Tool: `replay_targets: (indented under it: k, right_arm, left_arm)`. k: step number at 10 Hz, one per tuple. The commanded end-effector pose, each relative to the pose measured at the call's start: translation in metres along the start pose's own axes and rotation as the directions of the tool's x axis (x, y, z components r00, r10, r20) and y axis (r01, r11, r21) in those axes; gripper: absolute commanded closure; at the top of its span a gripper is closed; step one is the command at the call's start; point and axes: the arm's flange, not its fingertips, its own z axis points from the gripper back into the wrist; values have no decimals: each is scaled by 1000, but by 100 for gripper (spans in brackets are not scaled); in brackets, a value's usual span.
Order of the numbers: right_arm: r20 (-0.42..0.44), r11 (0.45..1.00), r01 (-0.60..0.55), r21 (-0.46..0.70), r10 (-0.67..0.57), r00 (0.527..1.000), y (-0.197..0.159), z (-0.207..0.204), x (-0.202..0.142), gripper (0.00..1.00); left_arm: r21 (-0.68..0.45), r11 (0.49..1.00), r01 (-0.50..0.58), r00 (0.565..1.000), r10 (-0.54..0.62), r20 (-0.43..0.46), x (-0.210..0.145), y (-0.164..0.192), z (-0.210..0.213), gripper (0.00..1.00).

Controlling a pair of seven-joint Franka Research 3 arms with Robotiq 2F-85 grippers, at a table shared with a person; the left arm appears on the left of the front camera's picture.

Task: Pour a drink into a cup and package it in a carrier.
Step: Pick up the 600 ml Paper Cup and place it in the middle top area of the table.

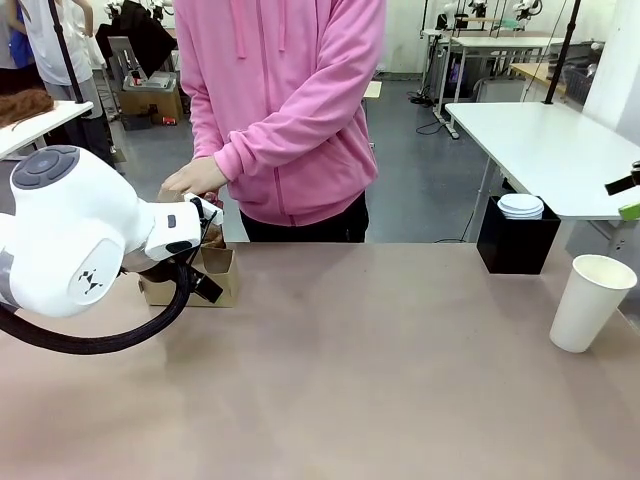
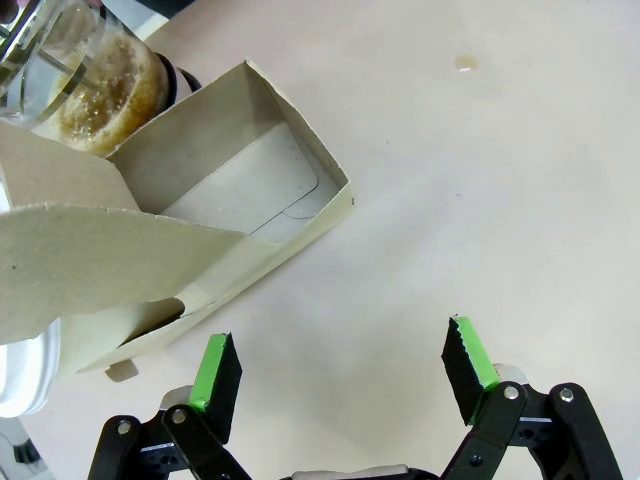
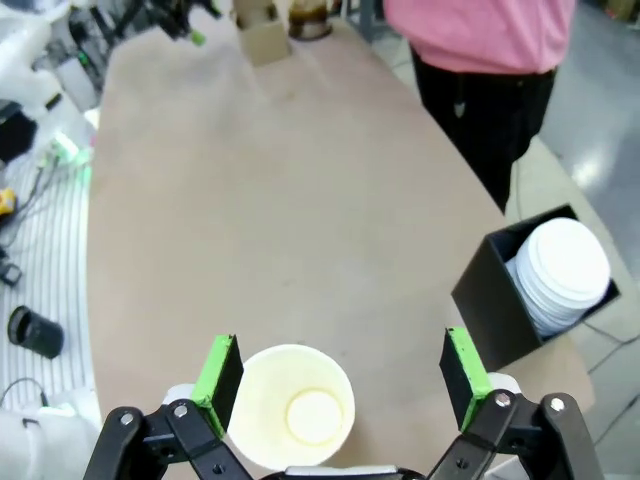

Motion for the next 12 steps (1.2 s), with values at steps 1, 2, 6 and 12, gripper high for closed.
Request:
replay_targets:
  k: [1, 2, 6, 12]
  right_arm:
    - [157, 1000, -5, -14, 7, 988, -12, 22, -40, 0]
    - [276, 999, -18, -44, 30, 961, -14, 35, -71, 0]
    - [541, 997, -63, 33, 35, 840, -14, 28, -170, 0]
    - [615, 996, -58, -67, 87, 783, -2, -27, -239, 0]
  left_arm:
    - [-1, 1000, 0, 1000, 0, 0, 0, 0, 0, 0]
    - [-1, 1000, 0, 1000, 0, 0, 0, 0, 0, 0]
    - [-1, 1000, 0, 1000, 0, 0, 0, 0, 0, 0]
    - [-1, 1000, 0, 1000, 0, 0, 0, 0, 0, 0]
